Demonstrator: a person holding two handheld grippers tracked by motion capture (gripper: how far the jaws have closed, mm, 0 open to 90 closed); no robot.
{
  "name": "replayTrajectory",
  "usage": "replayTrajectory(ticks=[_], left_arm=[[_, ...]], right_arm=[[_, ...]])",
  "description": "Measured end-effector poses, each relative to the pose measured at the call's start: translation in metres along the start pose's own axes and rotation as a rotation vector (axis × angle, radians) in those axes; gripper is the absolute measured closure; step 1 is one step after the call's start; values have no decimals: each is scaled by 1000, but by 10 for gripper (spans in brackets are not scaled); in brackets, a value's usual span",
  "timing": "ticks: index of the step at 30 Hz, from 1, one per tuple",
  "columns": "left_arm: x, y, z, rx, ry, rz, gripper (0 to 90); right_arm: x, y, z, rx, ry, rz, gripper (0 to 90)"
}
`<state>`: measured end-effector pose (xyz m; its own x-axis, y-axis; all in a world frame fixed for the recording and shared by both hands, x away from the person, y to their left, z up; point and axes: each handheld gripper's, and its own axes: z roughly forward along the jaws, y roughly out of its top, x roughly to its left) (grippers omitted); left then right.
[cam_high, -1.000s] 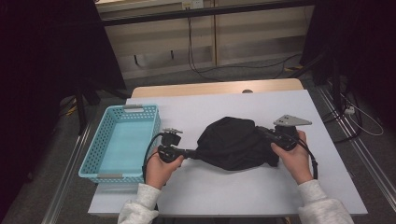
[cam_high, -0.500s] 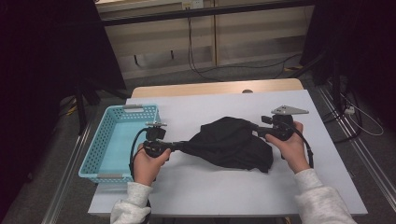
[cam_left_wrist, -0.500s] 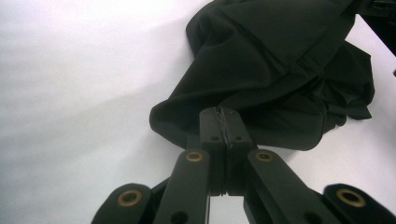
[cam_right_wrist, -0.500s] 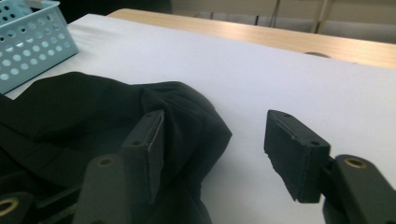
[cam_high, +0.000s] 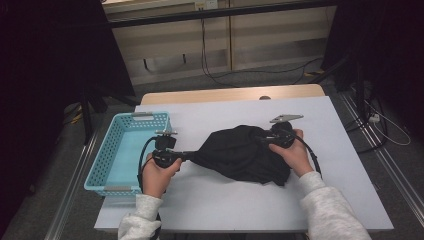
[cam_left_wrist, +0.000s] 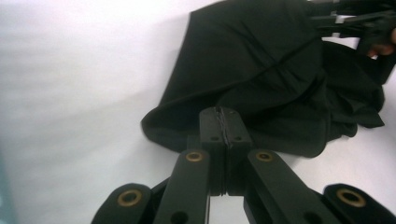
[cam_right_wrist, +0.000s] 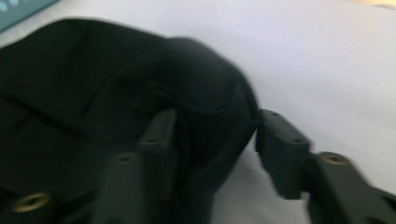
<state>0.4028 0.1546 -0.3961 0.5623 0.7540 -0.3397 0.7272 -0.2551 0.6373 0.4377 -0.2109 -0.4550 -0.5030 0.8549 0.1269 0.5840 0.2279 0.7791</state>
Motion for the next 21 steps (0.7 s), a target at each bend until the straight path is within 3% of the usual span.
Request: replayTrajectory(ticks=[2, 4, 13, 21], left_arm=[[-3, 0, 2, 1, -9, 10, 899], [-4, 0, 4, 1, -16, 18, 898], [-12, 3, 8, -9, -57, 48, 898], [-19, 4, 18, -2, -71, 63, 898]], right_arm=[[3, -2, 4, 58, 0, -33, 783], [3, -4, 4, 82, -5, -49, 840], [-2, -35, -39, 76, -20, -5, 856], [6, -56, -78, 80, -4, -15, 857]])
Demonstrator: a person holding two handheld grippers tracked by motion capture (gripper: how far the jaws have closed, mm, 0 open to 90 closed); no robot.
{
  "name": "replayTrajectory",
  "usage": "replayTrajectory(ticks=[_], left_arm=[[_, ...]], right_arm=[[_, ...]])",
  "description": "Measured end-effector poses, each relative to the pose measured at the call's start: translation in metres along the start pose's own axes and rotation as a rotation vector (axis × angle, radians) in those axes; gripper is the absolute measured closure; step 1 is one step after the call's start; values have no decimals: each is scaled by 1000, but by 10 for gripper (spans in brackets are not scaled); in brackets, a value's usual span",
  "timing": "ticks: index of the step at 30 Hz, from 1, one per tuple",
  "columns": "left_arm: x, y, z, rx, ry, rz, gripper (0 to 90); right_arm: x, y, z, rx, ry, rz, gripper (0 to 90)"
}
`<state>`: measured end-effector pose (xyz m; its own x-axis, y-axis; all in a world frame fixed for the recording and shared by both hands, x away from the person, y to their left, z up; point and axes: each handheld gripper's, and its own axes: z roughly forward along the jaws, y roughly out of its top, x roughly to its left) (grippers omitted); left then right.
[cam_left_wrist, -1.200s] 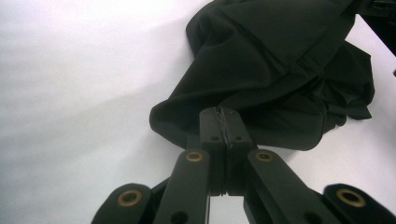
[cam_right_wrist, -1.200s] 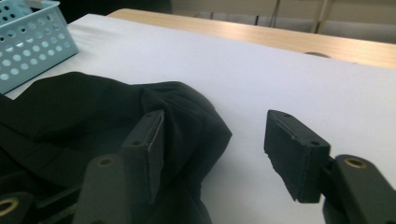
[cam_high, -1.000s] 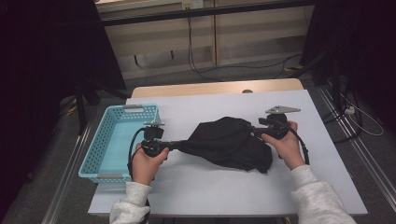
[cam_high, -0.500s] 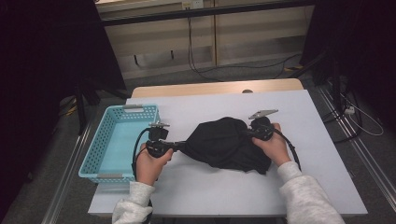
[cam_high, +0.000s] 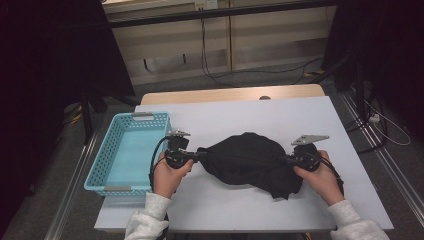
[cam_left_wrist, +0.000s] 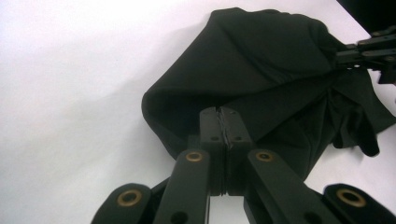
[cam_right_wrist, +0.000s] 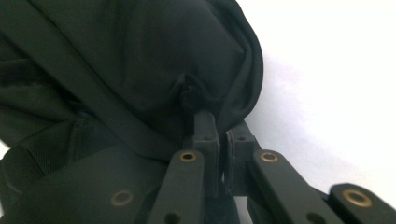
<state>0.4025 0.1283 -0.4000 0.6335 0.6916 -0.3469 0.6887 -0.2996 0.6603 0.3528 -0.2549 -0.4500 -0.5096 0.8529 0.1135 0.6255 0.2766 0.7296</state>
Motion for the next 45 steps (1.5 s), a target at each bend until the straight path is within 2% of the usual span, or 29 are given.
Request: replayTrajectory(ticks=[2, 4, 5, 7, 9, 13, 15, 18, 21, 23, 25, 30, 32, 35, 36, 38, 39, 42, 45], left_arm=[[0, 1, -1, -9, 4, -2, 898], [1, 1, -2, -11, 2, -3, 898], [2, 1, -2, -15, 3, -2, 898], [4, 2, -4, -5, 3, -6, 898], [5, 1, -4, -19, 11, -16, 898], [10, 2, -11, -39, 22, -34, 898], [12, 3, -16, -45, 26, -41, 898], [16, 3, -23, -62, 45, -61, 898], [20, 3, -27, -71, 55, -73, 898], [22, 2, -29, -71, 63, -74, 898], [23, 2, -28, -71, 66, -80, 898], [24, 1, -27, -58, 69, -80, 898], [24, 1, -27, -60, 69, -79, 898], [24, 0, -26, -56, 69, -75, 898], [24, 0, -26, -54, 70, -75, 899], [25, 0, -26, -55, 69, -78, 898], [25, 0, -26, -58, 71, -78, 898], [25, 0, -29, -68, 76, -81, 898], [25, 0, -30, -72, 81, -79, 899]], right_arm=[[2, 0, -3, 9, 12, 10, 857], [2, 0, -3, -6, 13, -7, 853], [3, 1, -2, -24, 3, -29, 849], [4, 4, -1, -49, -3, -35, 827], [5, 10, -2, -102, -30, -61, 706], [7, 23, -3, -161, -38, -53, 684], [9, 30, -1, -167, -38, -59, 682], [11, 38, 3, -178, -38, -62, 628], [11, 48, 8, -193, -51, -41, 455], [9, 54, 12, -186, -47, -28, 429], [6, 59, 19, -166, -66, -31, 417], [-5, 69, 44, -119, -96, -6, 459], [-10, 69, 57, -88, -84, 17, 507], [-11, 64, 71, -11, -52, 19, 653], [-12, 62, 73, 6, -36, 21, 759], [-14, 58, 72, 9, -15, 16, 847], [-15, 55, 68, 8, -35, 15, 855], [-20, 49, 55, -3, -56, 22, 859], [-26, 37, 34, -14, -102, 19, 859]])
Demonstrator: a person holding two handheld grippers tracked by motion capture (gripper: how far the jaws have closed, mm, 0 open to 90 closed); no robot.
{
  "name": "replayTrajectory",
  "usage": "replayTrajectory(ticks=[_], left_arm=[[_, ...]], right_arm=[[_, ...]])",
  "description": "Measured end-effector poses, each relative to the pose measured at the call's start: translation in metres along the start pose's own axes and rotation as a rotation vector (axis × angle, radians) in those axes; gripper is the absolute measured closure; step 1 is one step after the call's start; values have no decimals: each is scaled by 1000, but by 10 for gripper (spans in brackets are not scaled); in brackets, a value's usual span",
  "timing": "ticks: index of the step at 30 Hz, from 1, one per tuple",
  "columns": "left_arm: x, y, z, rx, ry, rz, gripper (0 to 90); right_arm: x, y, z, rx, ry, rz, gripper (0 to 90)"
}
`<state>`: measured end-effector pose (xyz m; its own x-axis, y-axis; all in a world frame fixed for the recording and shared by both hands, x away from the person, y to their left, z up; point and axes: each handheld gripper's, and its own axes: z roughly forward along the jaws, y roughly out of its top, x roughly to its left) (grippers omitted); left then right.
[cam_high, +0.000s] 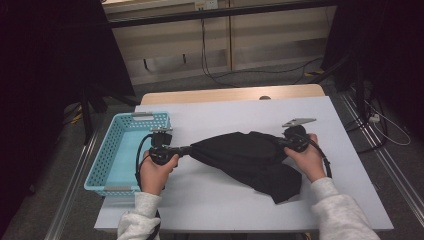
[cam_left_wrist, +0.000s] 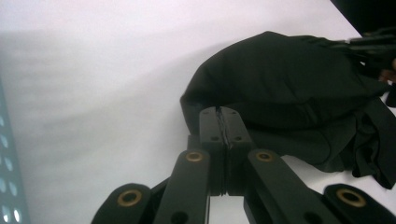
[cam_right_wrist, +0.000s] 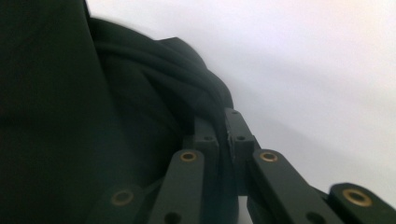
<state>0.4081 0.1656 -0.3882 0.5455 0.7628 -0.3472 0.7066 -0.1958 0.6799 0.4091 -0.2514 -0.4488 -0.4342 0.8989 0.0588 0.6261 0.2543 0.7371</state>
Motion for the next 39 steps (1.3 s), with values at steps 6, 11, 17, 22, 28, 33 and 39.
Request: replayTrajectory(ticks=[6, 11, 17, 22, 28, 33, 39], left_arm=[[-1, 0, 2, 2, 5, 2, 899], [-4, -1, 10, 21, 7, 13, 898], [-6, -2, 17, 45, 5, 22, 898], [-9, -5, 22, 63, 0, 35, 898], [-17, -8, 30, 85, -8, 60, 897], [-19, -9, 32, 93, -13, 77, 897], [-20, -8, 31, 87, -12, 78, 897]], right_arm=[[-17, -29, -38, 14, -51, 21, 859], [-21, -45, -54, -9, -17, 23, 746], [-11, -28, -48, -76, -50, -51, 489], [-5, -4, -25, -68, -54, -43, 409], [-1, 5, 3, -28, -52, -28, 566], [-5, -2, 2, 11, -19, -9, 850], [-6, -21, -19, 31, -21, -7, 862]])
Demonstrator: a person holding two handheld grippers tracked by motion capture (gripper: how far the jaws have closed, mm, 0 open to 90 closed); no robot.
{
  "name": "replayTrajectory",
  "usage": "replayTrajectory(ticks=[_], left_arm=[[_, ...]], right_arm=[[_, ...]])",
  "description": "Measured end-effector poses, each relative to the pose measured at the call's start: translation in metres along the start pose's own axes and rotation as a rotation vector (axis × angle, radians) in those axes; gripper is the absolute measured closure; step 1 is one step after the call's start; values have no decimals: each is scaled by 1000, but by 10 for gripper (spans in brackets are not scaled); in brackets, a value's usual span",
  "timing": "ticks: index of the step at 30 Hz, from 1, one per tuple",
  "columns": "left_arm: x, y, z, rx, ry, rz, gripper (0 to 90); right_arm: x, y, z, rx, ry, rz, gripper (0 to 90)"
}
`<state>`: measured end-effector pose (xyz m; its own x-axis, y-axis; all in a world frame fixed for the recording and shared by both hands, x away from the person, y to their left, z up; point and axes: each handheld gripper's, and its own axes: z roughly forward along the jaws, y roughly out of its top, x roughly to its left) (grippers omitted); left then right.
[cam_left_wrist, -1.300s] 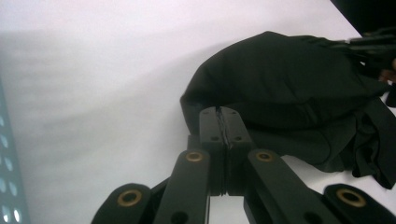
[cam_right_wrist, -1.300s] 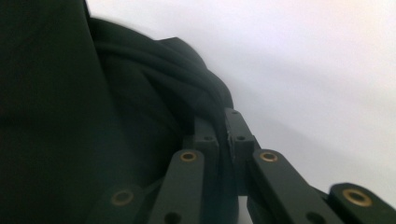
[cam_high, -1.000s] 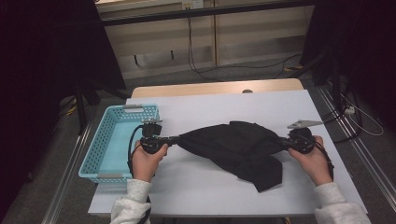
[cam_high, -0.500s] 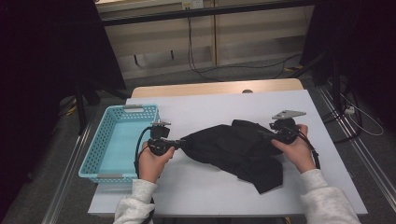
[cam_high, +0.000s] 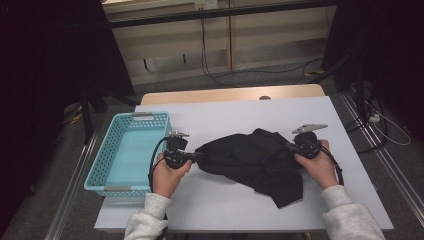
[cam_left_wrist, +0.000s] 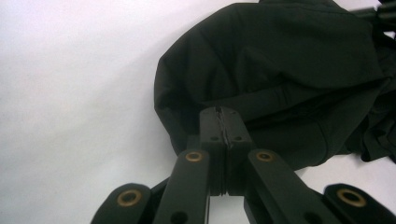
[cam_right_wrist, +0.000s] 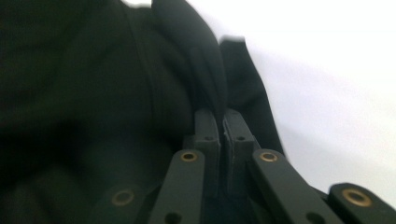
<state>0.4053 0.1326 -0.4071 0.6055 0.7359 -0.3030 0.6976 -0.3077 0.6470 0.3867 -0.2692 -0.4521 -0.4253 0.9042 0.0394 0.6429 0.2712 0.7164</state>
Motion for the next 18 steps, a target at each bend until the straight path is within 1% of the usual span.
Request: replayTrajectory(ticks=[4, 7, 8, 9, 10, 11, 13, 14, 15, 16, 17, 18], left_arm=[[-1, 1, 0, -1, -2, 2, 897], [-1, 1, 0, 1, -5, 2, 897], [-2, 2, -1, -6, -4, 1, 897], [-2, 2, -1, -9, -5, 1, 897], [-2, 2, -1, -8, -4, 5, 897], [-2, 2, -1, -8, -6, 5, 897], [-2, 3, -1, -11, -4, 4, 897], [-2, 3, -1, -11, -4, 4, 897], [-2, 3, -1, -11, -4, 3, 897], [-2, 3, -1, -10, -5, 3, 897], [-2, 3, -1, -10, -3, 3, 897], [-2, 3, -1, -10, -4, 2, 897]], right_arm=[[-1, -17, -15, 1, 4, 4, 863], [1, -27, -25, 18, 26, -6, 864], [2, -29, -27, 21, 37, -6, 864], [5, -32, -31, 29, 60, -11, 865], [7, -33, -33, 30, 68, -20, 864], [11, -36, -37, 45, 81, -34, 864], [16, -39, -41, 49, 129, -45, 862], [18, -40, -43, 52, 144, -50, 857], [21, -40, -45, 51, 150, -67, 825], [23, -40, -47, 45, 145, -77, 779], [24, -38, -49, 28, 123, -97, 732], [24, -37, -50, 15, 111, -107, 684]])
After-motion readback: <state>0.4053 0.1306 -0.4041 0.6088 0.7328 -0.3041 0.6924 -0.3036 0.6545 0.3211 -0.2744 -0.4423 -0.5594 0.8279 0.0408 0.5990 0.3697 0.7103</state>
